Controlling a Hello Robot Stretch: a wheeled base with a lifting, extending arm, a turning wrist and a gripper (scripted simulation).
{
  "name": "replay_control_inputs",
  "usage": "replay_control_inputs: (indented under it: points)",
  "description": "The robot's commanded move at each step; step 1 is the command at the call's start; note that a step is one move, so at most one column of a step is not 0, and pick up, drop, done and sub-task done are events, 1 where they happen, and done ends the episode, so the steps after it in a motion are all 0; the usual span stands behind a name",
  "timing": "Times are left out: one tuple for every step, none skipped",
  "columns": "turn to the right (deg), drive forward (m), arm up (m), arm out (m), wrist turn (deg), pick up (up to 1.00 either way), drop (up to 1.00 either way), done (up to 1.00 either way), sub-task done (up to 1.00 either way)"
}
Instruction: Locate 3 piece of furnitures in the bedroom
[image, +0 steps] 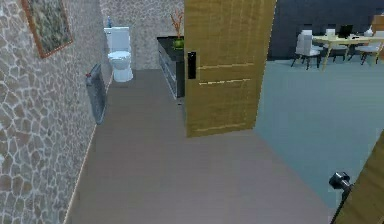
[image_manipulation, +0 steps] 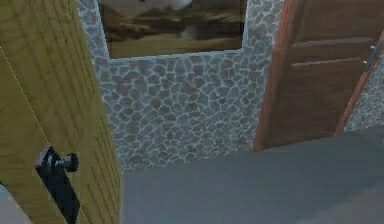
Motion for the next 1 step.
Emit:
replay_control_inputs:
  points:
    - [0.0, 0.8, 0.0, 0.0, 0.0, 0.0, 0.0, 0.0, 0.0]
